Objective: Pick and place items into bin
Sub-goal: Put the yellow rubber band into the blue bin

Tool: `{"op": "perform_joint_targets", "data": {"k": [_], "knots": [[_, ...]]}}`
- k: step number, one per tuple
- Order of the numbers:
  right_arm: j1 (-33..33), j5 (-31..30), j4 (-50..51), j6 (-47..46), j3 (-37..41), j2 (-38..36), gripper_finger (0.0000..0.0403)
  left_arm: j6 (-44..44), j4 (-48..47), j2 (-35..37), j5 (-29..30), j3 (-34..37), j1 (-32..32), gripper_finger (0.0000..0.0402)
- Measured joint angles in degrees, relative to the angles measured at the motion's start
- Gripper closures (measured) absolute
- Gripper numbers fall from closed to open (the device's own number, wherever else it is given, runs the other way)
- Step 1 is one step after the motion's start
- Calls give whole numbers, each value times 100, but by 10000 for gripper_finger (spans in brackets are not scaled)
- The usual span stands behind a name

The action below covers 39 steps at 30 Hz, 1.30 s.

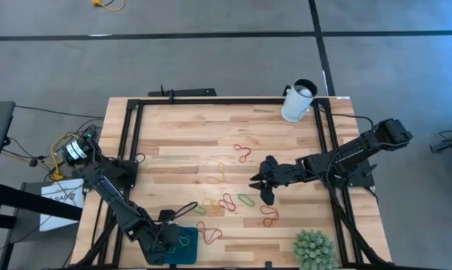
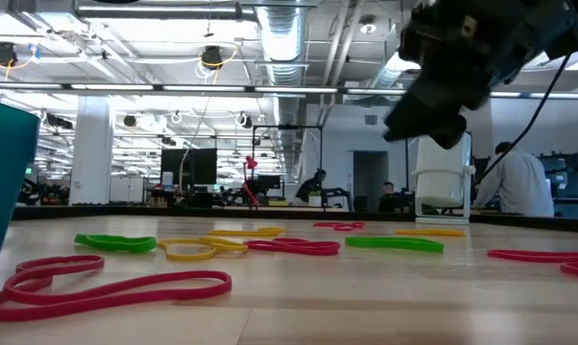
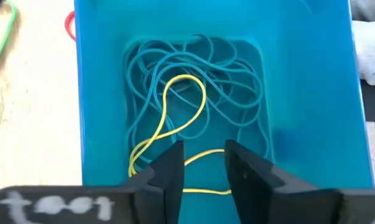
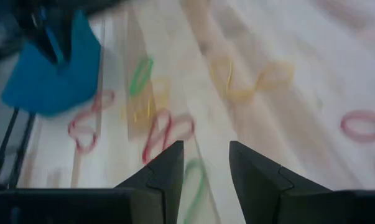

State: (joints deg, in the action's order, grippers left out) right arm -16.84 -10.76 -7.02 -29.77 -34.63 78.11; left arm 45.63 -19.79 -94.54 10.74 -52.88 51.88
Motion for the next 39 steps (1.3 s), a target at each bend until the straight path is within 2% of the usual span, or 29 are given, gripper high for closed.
{"op": "perform_joint_targets", "data": {"k": [5,10,14,19,22,29,35,39], "knots": [[151,161,950,-619,0,-1,280,2,-23,8,-193,-12,-51,288],[508,52,1942,-624,0,-2,280,-484,-198,146,-131,-313,-230,288],[712,-14,2495,-628,0,-2,280,-1023,-1053,370,152,-707,-326,287],[677,-51,2478,-624,0,-1,280,-1325,-2155,729,746,-1137,-362,287],[617,-333,2734,-624,0,-2,280,-1348,-2473,941,1139,-1191,-361,287],[562,-616,2781,-582,0,24,280,-1315,-2695,1132,1622,-1180,-361,287],[562,-733,2417,-574,-11,706,280,-1318,-2708,1132,1805,-1176,-361,287],[576,-791,2521,-577,-174,1138,280,-1317,-2719,1134,1826,-1174,-361,287]]}}
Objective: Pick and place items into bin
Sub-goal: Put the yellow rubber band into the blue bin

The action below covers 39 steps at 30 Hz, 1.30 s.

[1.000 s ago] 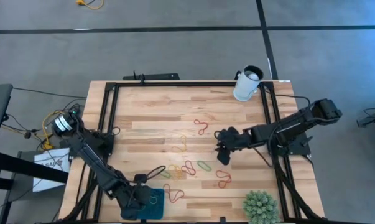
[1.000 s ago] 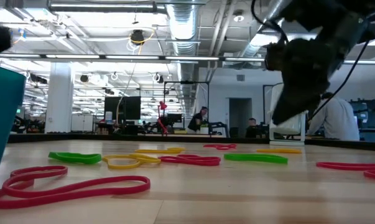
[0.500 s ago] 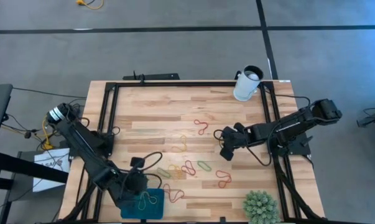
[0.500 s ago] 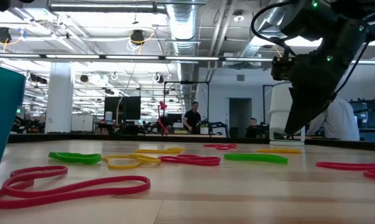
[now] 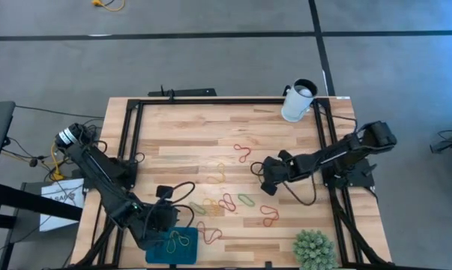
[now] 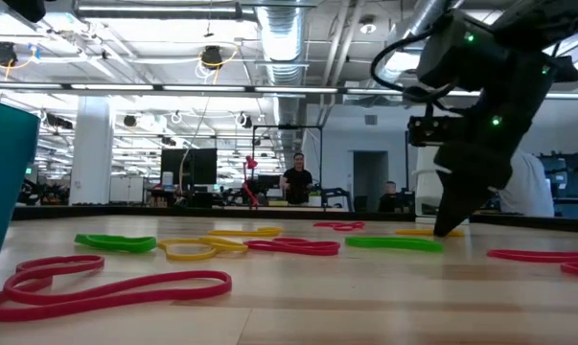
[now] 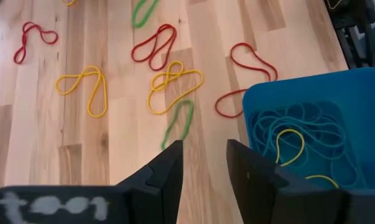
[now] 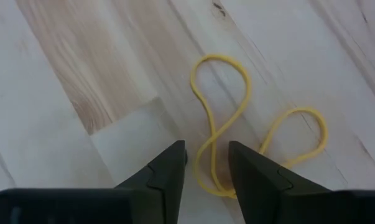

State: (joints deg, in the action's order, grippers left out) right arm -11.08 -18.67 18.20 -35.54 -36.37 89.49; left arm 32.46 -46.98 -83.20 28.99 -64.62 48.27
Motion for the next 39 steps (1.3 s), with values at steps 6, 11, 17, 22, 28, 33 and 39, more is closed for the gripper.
{"op": "perform_joint_targets", "data": {"k": [6,11,17,22,28,33,39], "knots": [[87,26,140,-6,-178,251,282,1,-1,0,-2,2,0,287],[174,130,238,-245,-193,286,327,1,5,0,-2,2,0,287],[208,219,38,-242,-142,84,393,-52,38,0,-4,-11,0,287],[58,185,-561,-145,-432,-219,400,-63,34,0,37,-11,2,287],[-228,401,-2086,472,-1156,59,401,-513,-6,77,405,-13,73,288],[-589,658,-2637,926,-2190,937,402,-608,-241,522,932,-17,196,288],[-932,1090,-2597,1676,-4264,2349,402,79,-1049,1351,1942,-20,319,288]]}}
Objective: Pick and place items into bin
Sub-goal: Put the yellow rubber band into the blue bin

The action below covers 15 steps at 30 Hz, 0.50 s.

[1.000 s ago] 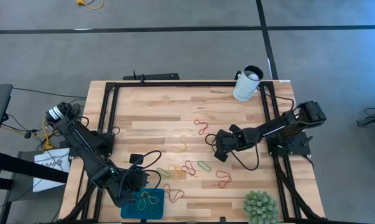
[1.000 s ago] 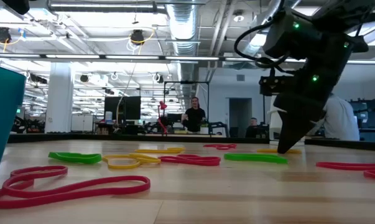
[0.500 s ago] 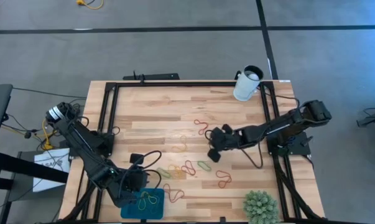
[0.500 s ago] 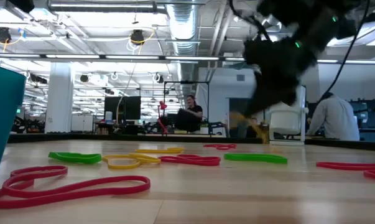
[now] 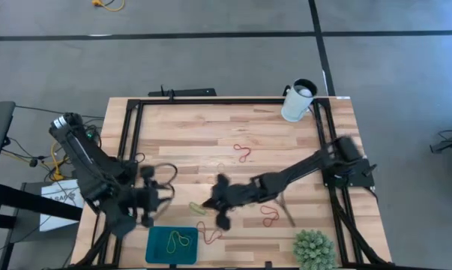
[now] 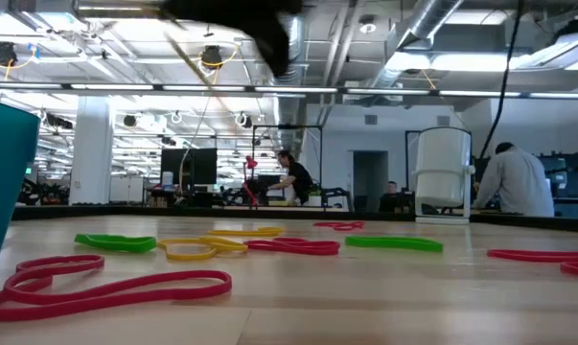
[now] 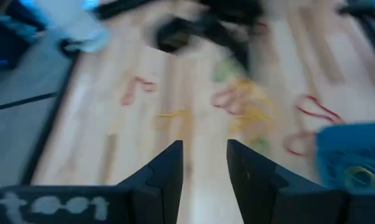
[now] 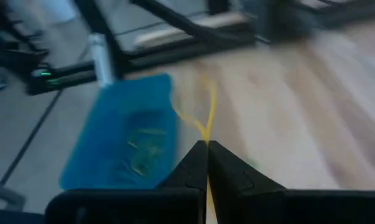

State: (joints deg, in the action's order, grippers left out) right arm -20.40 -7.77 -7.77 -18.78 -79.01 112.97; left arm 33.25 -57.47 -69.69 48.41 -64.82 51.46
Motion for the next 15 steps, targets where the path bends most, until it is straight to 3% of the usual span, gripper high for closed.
{"op": "perform_joint_targets", "data": {"k": [5,10,15], "knots": [[-102,703,262,593,-2040,1269,403,386,-321,400,400,90,-2,288],[-99,1161,1312,832,-4004,2438,403,408,-401,415,294,125,0,288],[-98,1388,1863,830,-5355,3437,403,431,-452,398,180,125,0,288]]}}
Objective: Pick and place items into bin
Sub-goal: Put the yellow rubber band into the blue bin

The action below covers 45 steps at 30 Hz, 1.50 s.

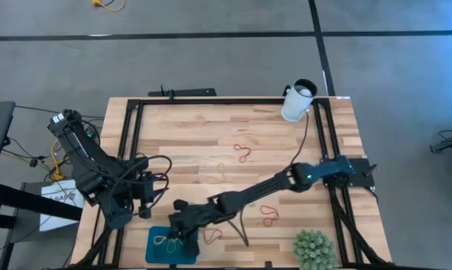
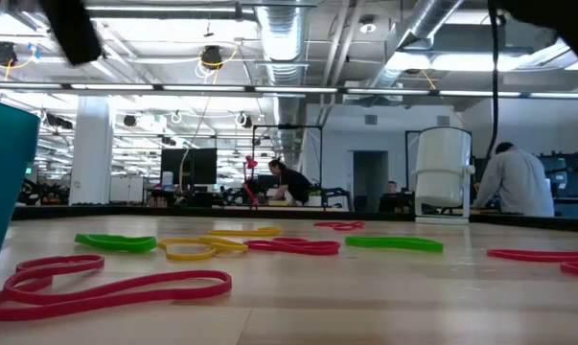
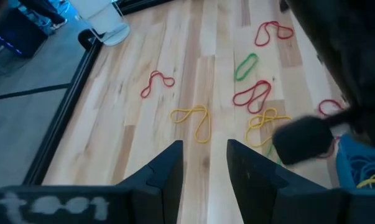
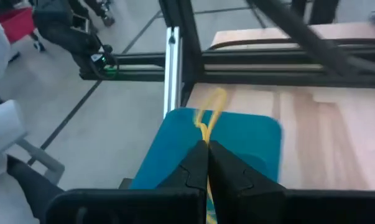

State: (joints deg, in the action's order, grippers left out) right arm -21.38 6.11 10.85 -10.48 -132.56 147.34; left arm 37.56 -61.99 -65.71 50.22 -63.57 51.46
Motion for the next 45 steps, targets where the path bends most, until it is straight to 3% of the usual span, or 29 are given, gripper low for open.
{"op": "perform_joint_targets", "data": {"k": [7,14,23,33,37,42,45], "knots": [[-1,7,244,-123,-117,408,403,3,-56,0,-4,0,0,288],[-36,165,900,449,-109,414,398,57,-184,0,-7,2,0,288],[63,669,1010,502,-108,414,335,103,-180,0,-7,2,0,288],[88,764,1176,496,-189,258,287,282,-177,0,-13,2,0,288],[145,771,2220,491,-189,-417,289,676,-177,0,1,2,-25,288],[181,525,3987,495,-193,-1167,300,2037,-128,-3,277,4,-360,288],[176,232,5032,498,-187,-1574,305,2140,-111,-185,154,4,-712,288]]}}
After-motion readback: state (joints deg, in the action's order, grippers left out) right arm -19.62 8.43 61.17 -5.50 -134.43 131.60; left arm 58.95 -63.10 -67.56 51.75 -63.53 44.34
